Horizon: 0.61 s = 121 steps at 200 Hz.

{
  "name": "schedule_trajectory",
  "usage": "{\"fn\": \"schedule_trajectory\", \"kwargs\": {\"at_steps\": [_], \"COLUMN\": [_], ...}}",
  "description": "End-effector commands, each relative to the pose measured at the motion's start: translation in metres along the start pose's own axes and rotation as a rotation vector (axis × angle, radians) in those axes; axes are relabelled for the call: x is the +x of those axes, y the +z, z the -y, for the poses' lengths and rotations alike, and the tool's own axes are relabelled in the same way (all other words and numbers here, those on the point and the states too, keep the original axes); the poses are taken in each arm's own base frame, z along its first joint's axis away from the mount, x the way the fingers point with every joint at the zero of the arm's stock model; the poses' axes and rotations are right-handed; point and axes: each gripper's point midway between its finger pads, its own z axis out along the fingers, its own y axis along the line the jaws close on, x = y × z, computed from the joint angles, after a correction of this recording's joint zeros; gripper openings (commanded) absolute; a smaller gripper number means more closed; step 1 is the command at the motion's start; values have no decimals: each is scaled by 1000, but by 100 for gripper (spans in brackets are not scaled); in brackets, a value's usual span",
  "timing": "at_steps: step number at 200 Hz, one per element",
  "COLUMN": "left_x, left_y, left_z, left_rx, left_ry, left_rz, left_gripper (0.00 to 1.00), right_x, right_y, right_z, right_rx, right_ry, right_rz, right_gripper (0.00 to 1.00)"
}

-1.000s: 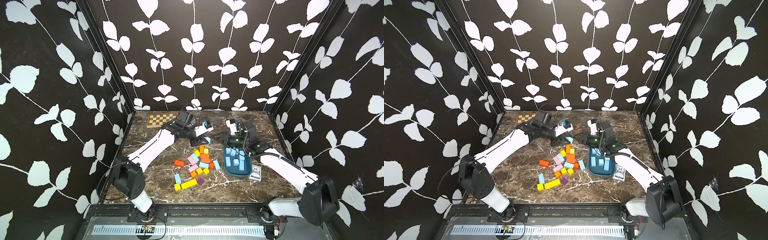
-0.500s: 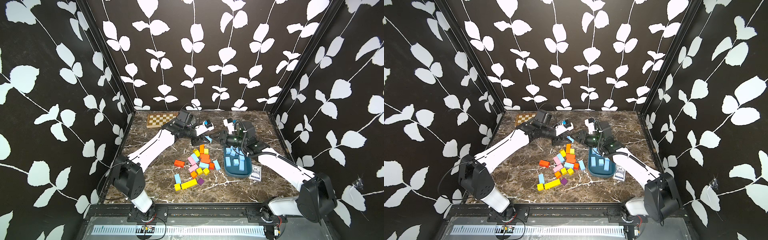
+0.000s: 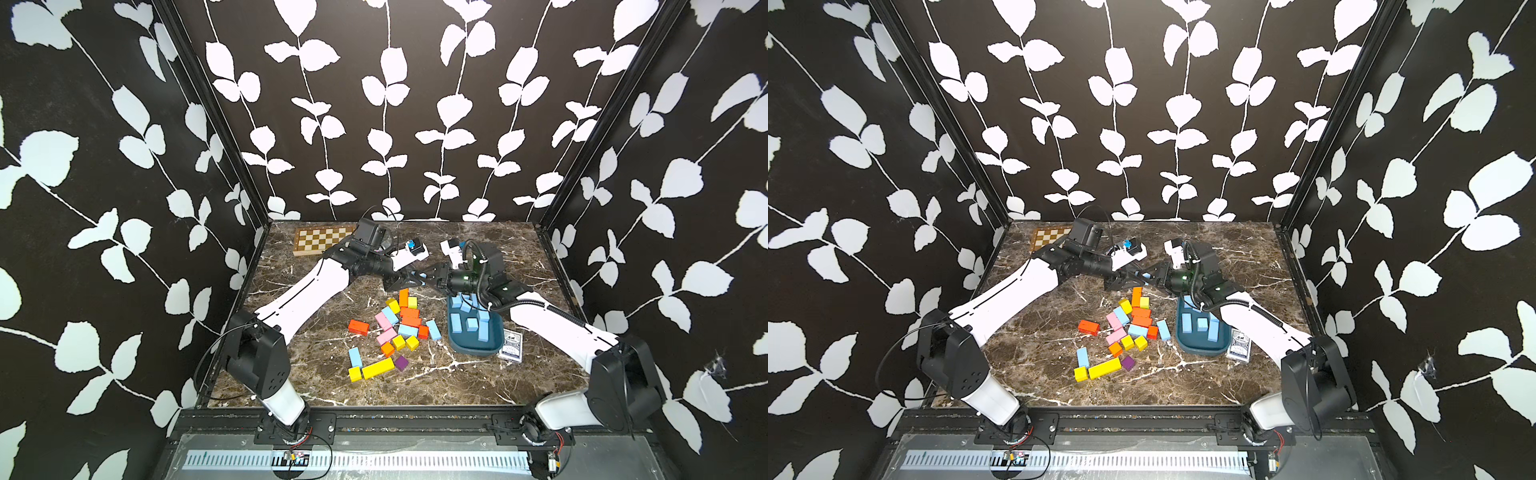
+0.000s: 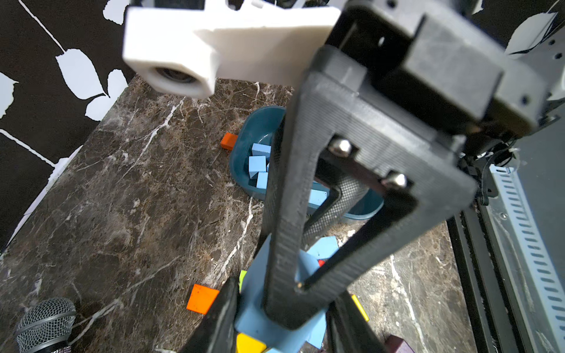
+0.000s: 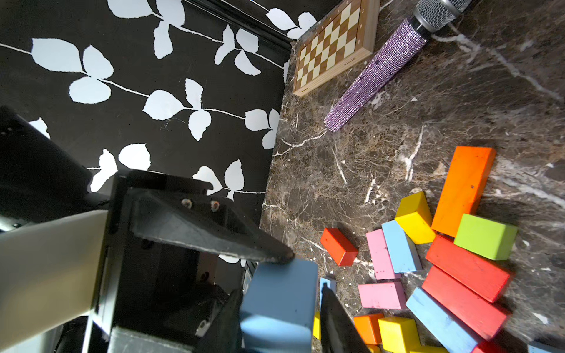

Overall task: Pick out the blue building blocks
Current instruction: Pick up the building block from the center of the board.

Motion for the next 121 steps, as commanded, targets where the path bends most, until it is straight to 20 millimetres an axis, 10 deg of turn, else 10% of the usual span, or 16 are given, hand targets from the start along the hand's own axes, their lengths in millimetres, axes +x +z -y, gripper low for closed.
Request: {"fn": "schedule_trajectory", "kwargs": {"at_steps": [1, 45, 121], "left_x": [-23, -11, 16], "left_y": [-12, -13, -25], "left_z": [0, 2, -15], "left_rx": [-4, -15, -88], "left_ry": [47, 43, -125], "left_rz": [63, 23, -49], "left_gripper": [29, 47, 99], "right_x": [-5, -7, -22], "right_y": [4, 0, -49], "right_z": [-14, -7, 72], "right_rx": [-46, 7, 312], "right_ry": [-15, -36, 22], "right_rz": [1, 19, 47], "right_gripper": [29, 15, 10]}}
